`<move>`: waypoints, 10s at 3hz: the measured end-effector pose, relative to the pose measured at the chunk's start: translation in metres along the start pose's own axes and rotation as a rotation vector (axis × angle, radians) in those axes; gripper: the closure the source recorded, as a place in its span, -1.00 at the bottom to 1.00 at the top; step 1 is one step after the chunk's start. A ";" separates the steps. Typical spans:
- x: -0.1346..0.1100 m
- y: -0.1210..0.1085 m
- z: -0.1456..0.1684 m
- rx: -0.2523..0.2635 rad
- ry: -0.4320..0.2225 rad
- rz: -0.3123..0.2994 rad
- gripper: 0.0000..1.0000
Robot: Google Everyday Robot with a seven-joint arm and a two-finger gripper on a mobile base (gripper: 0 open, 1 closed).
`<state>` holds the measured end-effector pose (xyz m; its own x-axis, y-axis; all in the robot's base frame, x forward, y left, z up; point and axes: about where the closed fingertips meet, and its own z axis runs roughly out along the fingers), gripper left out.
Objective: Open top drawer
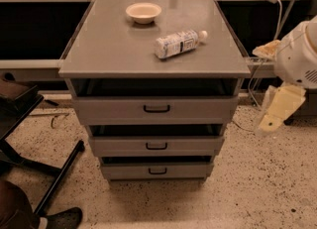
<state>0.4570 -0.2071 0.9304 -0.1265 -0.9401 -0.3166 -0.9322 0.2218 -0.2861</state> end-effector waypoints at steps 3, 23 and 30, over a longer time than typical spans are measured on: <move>0.008 -0.006 0.091 -0.025 -0.124 -0.016 -1.00; 0.013 -0.034 0.316 -0.126 -0.172 -0.071 -1.00; 0.010 0.010 0.302 -0.293 -0.083 -0.100 -1.00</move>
Offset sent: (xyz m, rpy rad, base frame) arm 0.0508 0.0187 -0.1233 0.1709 0.0221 0.0688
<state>0.5489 -0.1357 0.6508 -0.0126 -0.9264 -0.3763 -0.9981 0.0342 -0.0508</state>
